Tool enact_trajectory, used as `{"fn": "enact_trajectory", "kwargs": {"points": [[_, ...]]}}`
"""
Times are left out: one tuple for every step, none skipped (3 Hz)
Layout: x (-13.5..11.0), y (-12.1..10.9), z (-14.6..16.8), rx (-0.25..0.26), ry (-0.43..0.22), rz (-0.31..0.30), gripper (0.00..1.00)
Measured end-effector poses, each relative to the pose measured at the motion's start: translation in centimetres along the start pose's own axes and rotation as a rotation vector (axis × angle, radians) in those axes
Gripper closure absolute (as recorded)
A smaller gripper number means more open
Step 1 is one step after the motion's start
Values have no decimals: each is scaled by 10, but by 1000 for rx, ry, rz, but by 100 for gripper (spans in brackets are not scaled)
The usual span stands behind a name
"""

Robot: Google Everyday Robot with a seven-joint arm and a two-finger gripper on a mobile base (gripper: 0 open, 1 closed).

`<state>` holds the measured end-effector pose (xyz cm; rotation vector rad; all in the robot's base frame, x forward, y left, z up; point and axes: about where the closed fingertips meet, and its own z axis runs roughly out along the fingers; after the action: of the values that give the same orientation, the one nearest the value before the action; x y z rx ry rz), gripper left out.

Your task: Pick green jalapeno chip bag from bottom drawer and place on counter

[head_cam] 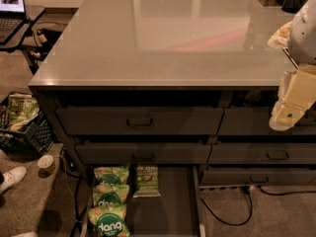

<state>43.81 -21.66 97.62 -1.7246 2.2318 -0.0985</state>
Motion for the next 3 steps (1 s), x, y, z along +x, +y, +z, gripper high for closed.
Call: {"fn": "enact_trajectory", "kwargs": {"points": [[0,2,3,-2,0,-1,0],[0,13,23,-14,-1,-8,0],[5,27,71,-44,4,-8,0]]}}
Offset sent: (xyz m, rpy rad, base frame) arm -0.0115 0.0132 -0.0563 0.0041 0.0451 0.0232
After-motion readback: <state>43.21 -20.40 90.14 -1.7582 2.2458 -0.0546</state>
